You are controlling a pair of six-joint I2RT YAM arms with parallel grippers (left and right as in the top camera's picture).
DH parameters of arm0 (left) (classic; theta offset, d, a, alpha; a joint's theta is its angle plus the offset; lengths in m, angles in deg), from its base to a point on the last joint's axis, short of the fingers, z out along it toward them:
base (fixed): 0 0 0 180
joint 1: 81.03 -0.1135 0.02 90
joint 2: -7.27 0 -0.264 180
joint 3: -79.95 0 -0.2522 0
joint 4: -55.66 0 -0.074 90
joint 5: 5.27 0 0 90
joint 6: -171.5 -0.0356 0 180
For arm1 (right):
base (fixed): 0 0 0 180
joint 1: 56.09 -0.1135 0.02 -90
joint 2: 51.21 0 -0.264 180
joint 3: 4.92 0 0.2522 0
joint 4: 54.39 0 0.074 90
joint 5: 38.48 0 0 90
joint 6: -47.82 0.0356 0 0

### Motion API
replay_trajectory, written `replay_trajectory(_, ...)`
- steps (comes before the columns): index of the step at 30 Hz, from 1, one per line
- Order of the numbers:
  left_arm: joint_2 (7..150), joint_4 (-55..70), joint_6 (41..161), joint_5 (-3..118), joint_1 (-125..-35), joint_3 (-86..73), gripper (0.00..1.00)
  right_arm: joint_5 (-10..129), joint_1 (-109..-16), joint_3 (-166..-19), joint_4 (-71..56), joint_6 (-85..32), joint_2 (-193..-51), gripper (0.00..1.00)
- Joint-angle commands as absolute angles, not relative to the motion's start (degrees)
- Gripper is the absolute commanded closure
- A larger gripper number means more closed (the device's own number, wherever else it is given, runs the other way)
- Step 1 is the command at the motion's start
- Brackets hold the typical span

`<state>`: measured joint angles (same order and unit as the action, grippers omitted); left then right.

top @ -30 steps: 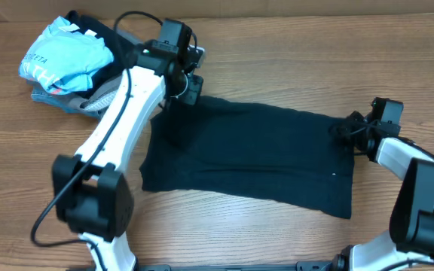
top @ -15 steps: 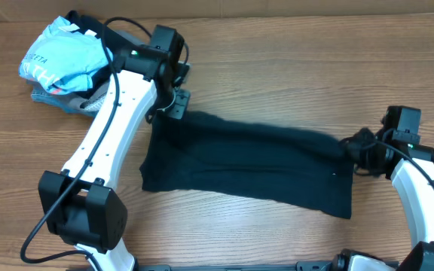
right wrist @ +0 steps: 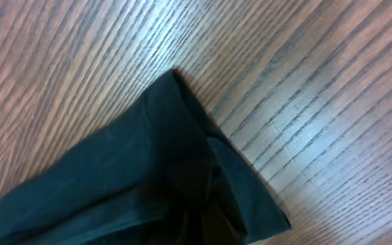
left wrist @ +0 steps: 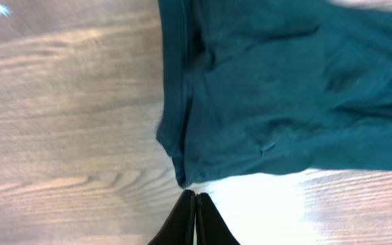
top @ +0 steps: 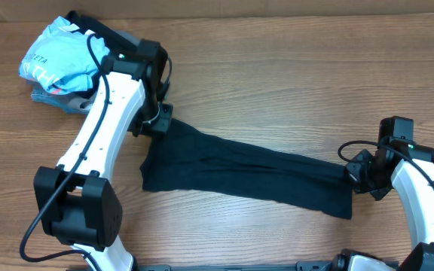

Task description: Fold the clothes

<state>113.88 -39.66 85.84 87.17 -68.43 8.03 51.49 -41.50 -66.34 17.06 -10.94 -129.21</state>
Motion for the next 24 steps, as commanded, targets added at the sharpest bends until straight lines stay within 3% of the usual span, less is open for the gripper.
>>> replay_trajectory(1,113.00,-39.60,86.75,87.65,-68.67,5.83,0.93,50.09,-41.24,-67.13,16.77,-10.68,-128.53,0.58)
replay_trajectory(2,113.00,-39.55,86.75,87.65,-68.67,5.56,0.92,50.07,-41.24,-67.11,16.82,-10.81,-128.53,0.41)
replay_trajectory(4,113.00,-39.62,86.75,87.65,-68.67,5.54,0.90,50.00,-41.24,-67.13,16.71,-11.11,-128.53,0.38)
replay_trajectory(6,113.00,-39.22,86.71,87.52,-68.67,5.54,0.78,50.11,-41.24,-67.11,16.64,-11.07,-128.53,0.31)
replay_trajectory(9,113.00,-38.37,86.62,85.88,-68.67,5.52,0.71,49.31,-41.13,-66.80,16.10,-11.11,-128.62,0.25)
replay_trajectory(14,113.00,-36.91,86.60,85.09,-68.65,5.52,0.66,51.18,-37.05,-65.88,14.55,-11.46,-130.98,0.22)
replay_trajectory(16,113.00,-36.67,86.60,85.09,-68.65,5.52,0.66,54.09,-34.23,-65.88,14.09,-14.19,-133.32,0.13)
replay_trajectory(19,113.00,-36.45,86.03,85.14,-68.65,5.52,0.66,61.33,-29.61,-65.88,13.15,-18.39,-137.86,0.10)
replay_trajectory(24,113.00,-35.62,85.75,85.12,-68.65,5.52,0.66,71.60,-25.57,-65.88,11.90,-24.82,-145.23,0.12)
